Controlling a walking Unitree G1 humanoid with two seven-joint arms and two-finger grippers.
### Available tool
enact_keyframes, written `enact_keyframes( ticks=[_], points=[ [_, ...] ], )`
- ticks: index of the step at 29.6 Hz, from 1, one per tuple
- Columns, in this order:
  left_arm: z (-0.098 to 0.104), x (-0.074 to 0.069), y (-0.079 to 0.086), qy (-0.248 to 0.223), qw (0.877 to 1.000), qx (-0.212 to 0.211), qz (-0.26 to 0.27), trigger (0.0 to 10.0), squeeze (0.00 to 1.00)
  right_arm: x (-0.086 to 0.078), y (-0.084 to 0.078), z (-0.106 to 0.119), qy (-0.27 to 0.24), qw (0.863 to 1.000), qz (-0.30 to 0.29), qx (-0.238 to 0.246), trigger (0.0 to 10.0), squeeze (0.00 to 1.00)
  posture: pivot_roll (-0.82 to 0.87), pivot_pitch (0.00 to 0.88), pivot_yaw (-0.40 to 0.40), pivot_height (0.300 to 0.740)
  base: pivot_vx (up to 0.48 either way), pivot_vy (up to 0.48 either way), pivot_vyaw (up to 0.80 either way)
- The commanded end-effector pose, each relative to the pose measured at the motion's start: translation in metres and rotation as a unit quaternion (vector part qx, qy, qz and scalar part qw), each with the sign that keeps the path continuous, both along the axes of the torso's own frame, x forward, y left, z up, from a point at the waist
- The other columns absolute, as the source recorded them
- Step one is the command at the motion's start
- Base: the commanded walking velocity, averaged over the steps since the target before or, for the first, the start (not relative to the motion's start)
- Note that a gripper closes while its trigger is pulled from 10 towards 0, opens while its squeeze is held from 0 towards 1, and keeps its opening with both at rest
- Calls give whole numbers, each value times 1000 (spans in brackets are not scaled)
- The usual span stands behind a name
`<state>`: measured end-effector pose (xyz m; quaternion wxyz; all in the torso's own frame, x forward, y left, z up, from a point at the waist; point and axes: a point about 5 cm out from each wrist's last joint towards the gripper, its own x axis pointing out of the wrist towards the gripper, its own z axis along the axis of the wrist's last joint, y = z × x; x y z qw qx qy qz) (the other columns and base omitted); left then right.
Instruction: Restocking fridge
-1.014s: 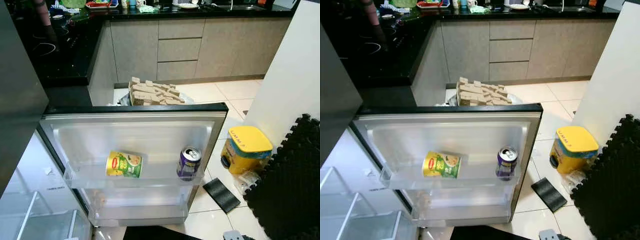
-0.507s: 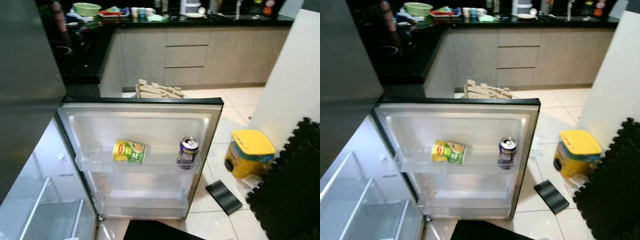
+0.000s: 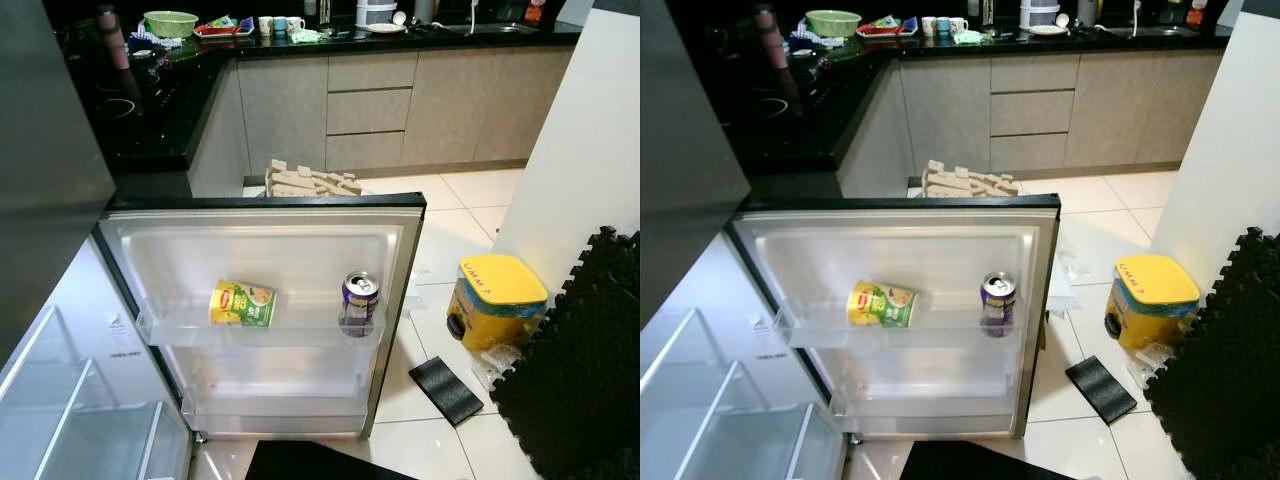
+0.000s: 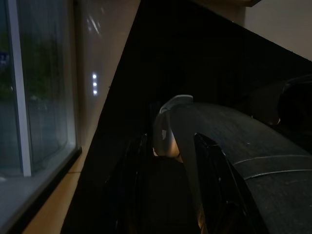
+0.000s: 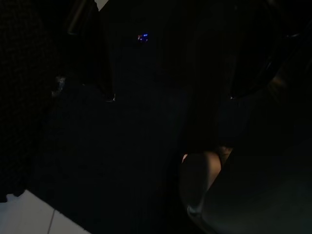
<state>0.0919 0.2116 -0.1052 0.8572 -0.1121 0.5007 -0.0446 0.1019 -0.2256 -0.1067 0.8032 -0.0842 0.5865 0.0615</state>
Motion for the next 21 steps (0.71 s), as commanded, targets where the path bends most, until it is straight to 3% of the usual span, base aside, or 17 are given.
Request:
enact_keyframes(
  ticks=[1, 4, 21],
  points=[
    [0, 1, -2, 1, 1000, 0, -13, 10000, 0, 3, 2, 0, -3, 1000, 3, 4, 10000, 0, -57, 0, 6, 740, 0, 0, 0],
    [0, 0, -2, 4, 1000, -1, -15, 10000, 0, 3, 2, 0, -2, 1000, 4, 4, 10000, 0, -55, 0, 7, 740, 0, 0, 0],
    [-1, -3, -4, 10, 1000, -16, -12, 10000, 0, 3, 3, 0, 1, 1000, 10, 5, 10000, 0, -53, 0, 3, 740, 0, -480, 0]
  ],
)
